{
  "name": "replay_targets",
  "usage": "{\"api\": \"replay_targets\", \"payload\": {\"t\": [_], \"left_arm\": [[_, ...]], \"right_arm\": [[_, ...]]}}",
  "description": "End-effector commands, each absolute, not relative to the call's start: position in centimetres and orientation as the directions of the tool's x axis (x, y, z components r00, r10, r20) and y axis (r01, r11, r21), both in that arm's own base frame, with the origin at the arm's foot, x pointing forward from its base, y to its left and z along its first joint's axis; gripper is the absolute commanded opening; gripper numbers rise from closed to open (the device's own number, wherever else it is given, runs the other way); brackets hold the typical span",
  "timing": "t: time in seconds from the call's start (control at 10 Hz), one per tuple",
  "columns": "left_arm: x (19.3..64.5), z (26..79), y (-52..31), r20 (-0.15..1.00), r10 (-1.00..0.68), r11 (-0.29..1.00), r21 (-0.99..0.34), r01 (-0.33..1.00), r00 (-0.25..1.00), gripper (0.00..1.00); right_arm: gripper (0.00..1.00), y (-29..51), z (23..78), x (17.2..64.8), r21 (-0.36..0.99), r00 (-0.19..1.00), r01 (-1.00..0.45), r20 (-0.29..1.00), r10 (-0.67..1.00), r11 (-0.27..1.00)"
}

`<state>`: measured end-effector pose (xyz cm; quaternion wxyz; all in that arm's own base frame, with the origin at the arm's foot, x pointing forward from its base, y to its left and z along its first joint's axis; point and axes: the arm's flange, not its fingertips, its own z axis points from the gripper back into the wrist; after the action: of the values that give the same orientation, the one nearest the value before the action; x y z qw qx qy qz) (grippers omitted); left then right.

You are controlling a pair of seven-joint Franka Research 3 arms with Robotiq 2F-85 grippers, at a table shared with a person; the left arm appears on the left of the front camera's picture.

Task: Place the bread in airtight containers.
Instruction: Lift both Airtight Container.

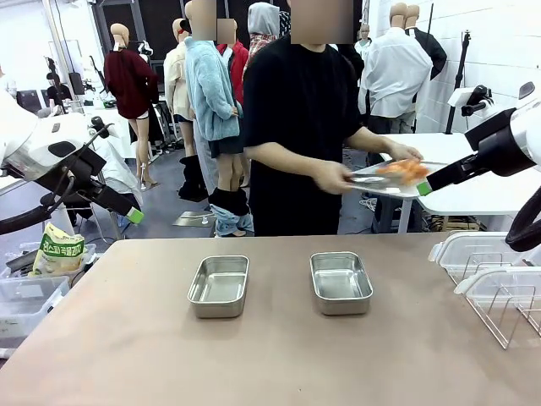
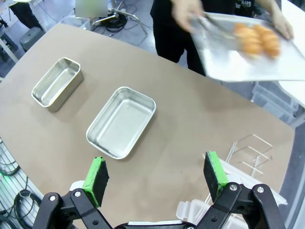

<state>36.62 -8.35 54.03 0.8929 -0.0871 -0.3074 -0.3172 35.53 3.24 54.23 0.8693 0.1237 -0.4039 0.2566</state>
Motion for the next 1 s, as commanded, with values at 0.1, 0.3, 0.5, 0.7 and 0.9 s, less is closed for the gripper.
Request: {"api": "replay_targets", "payload": {"t": [0.1, 0.3, 0.5, 0.7, 0.9], "left_arm": [[36.64, 53.96, -8.25, 0.605, -0.512, 0.780, 0.030, 0.625, 0.610, 1.00], [36.64, 53.96, -8.25, 0.605, -0.512, 0.780, 0.030, 0.625, 0.610, 1.00], [36.64, 53.96, -8.25, 0.605, -0.512, 0.780, 0.030, 0.625, 0.610, 1.00], [36.64, 53.96, -8.25, 0.605, -0.512, 0.780, 0.030, 0.625, 0.610, 1.00], [36.64, 53.96, -8.25, 0.605, -0.512, 0.780, 0.030, 0.625, 0.610, 1.00]], "right_arm": [[1.00, 3.31, 54.20, 35.56, 0.020, 0.543, -0.546, 0.769, 0.336, 0.838], [1.00, 3.31, 54.20, 35.56, 0.020, 0.543, -0.546, 0.769, 0.336, 0.838], [1.00, 3.31, 54.20, 35.56, 0.020, 0.543, -0.546, 0.769, 0.336, 0.838], [1.00, 3.31, 54.20, 35.56, 0.020, 0.543, -0.546, 0.769, 0.336, 0.838], [1.00, 3.31, 54.20, 35.56, 0.020, 0.543, -0.546, 0.769, 0.336, 0.838]]}}
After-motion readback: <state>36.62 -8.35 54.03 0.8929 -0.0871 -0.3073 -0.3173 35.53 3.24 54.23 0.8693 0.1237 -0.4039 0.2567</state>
